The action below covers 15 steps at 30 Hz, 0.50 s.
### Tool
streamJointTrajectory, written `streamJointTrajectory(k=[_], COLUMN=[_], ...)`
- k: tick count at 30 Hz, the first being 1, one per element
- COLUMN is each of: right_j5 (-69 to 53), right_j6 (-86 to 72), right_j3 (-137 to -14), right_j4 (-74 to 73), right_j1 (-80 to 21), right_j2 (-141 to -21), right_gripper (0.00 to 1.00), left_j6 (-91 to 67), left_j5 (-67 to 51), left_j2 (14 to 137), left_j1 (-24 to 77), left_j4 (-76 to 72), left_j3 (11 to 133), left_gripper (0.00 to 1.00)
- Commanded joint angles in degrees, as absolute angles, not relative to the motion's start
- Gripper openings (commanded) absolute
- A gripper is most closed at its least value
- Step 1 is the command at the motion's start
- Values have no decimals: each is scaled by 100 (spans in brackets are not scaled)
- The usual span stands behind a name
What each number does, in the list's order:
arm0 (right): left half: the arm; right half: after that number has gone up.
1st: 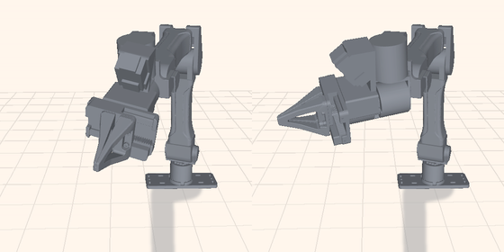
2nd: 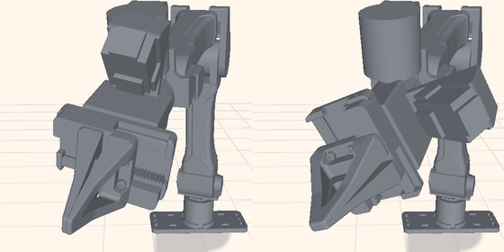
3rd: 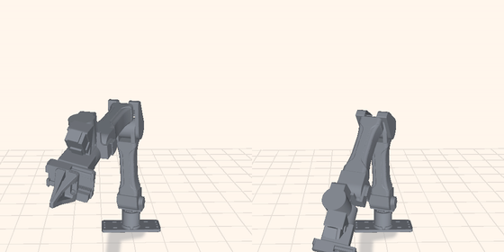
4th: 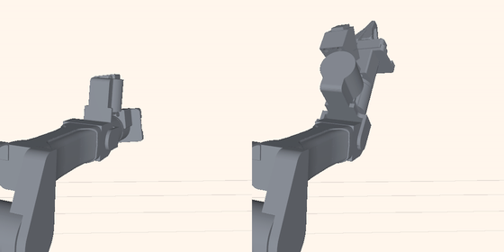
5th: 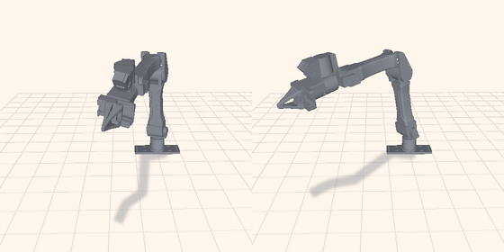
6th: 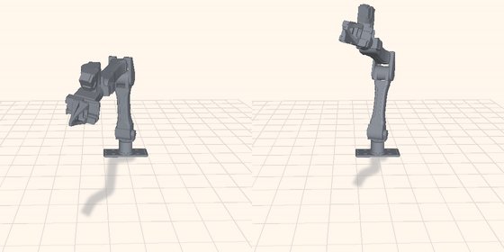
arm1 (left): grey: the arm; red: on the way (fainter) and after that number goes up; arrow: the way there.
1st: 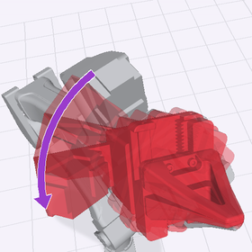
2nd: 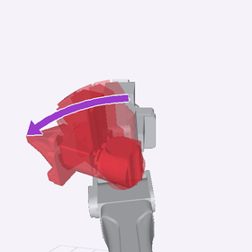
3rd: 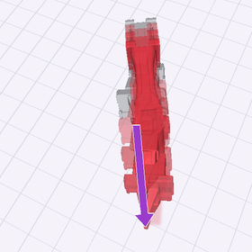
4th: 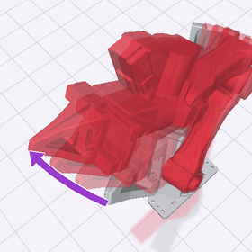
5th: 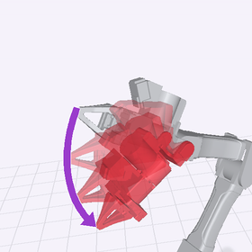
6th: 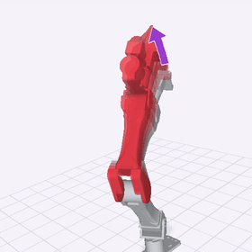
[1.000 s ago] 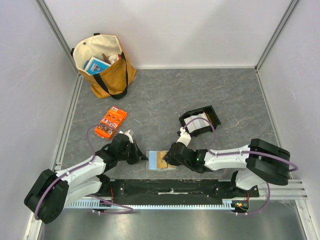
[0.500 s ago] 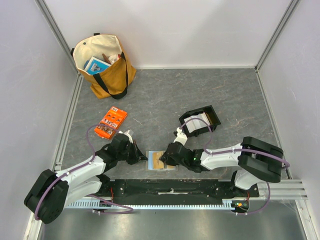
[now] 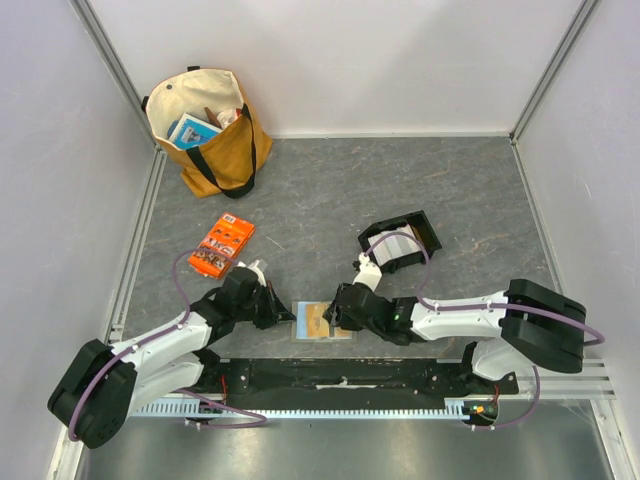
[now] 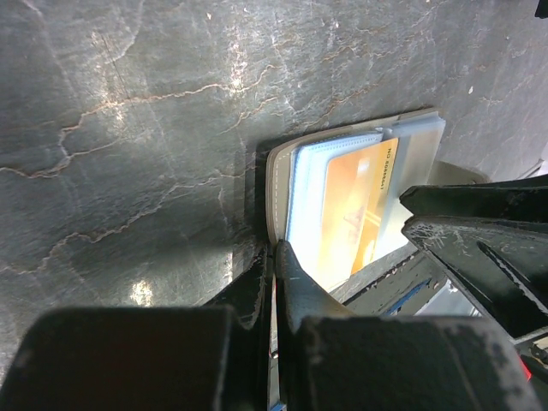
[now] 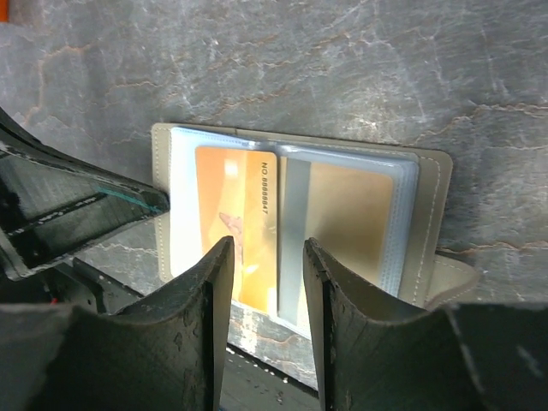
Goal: Put the credit cards into the card holder
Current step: Insert the credit card into the card holder.
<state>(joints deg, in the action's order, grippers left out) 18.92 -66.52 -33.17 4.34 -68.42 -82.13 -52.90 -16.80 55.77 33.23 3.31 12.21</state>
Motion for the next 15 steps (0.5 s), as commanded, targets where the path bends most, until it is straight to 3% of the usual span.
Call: streamJointTrajectory(k=[1, 15], right_j5=[1969, 1345], right_j6=[-6451, -6170], right_j3=[-3568, -4017], right_j4=[220, 667], right_j1=[-6864, -7031], right_j2=[-8340, -9079], right_gripper=[45, 42], left_j6=[-5326, -5326], left_j5=[-1661, -1652], left_j2=[5572, 5546], left_j1=[3322, 3322], left_j4=[264, 290], left_j3=[1292, 1283], left_gripper=[2, 2])
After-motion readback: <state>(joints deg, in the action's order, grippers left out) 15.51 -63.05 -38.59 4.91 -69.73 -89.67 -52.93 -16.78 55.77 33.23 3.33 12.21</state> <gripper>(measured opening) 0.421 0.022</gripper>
